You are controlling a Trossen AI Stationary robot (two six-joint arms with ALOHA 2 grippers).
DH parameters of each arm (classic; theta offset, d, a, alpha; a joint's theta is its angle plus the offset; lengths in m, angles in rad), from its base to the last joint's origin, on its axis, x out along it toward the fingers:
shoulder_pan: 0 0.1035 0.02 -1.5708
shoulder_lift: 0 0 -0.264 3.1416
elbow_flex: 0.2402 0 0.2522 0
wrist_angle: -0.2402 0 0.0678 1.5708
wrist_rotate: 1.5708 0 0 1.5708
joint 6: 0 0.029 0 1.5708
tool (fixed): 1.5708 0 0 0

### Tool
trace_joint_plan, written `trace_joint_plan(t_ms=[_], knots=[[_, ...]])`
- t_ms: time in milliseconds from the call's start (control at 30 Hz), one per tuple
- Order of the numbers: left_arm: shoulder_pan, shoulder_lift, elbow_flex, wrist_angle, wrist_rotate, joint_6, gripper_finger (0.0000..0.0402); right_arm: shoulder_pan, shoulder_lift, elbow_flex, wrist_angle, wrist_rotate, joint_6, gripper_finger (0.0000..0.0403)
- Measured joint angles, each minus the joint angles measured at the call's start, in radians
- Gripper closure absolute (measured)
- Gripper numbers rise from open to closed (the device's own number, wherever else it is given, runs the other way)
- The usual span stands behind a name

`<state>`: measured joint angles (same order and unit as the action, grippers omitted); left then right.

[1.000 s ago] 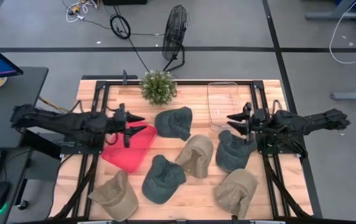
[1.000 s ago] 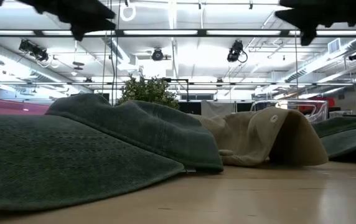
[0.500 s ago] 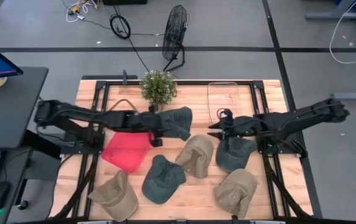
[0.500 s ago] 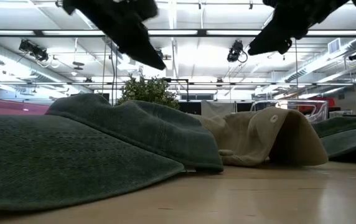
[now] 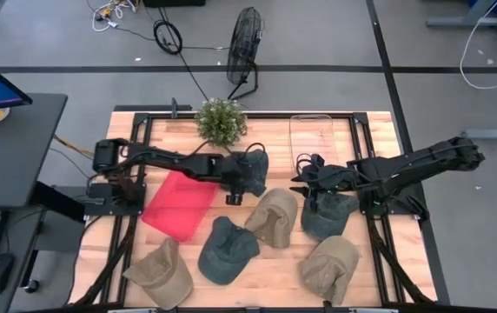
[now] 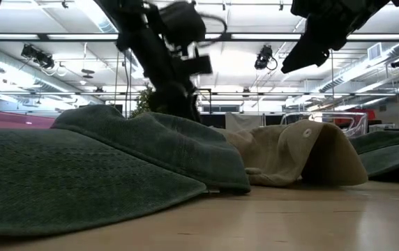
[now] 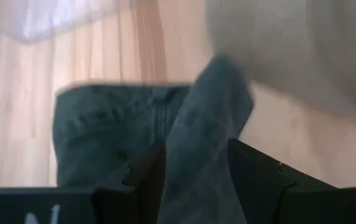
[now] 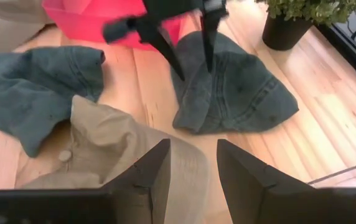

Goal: Pick & Place hat
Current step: Put the top black cap into the red bin

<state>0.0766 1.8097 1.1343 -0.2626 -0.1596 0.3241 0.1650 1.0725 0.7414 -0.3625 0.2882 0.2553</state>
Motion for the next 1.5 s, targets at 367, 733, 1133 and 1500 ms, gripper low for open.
trace_joint_plan(t_ms=[367,733,1133,1500], knots=[[0.056,0.088,0.002,-0.033,0.001,0.013,0.025,0.0,0.0,0.0,0.018,0.003,0.04,0.0267],[0.047,0.009,0.009,0.008,-0.078,-0.065,0.0391,0.0,0.0,0.0,0.017,0.009,0.052,0.0267],[-0.05,-0.37,0.047,-0.145,-0.164,-0.225,0.0396,0.0,0.002,0.0,-0.009,0.01,0.103,0.0267],[-0.355,-0.528,0.028,-0.694,-0.365,-0.855,0.0395,0.0,0.012,-0.005,-0.047,0.01,0.103,0.0267]])
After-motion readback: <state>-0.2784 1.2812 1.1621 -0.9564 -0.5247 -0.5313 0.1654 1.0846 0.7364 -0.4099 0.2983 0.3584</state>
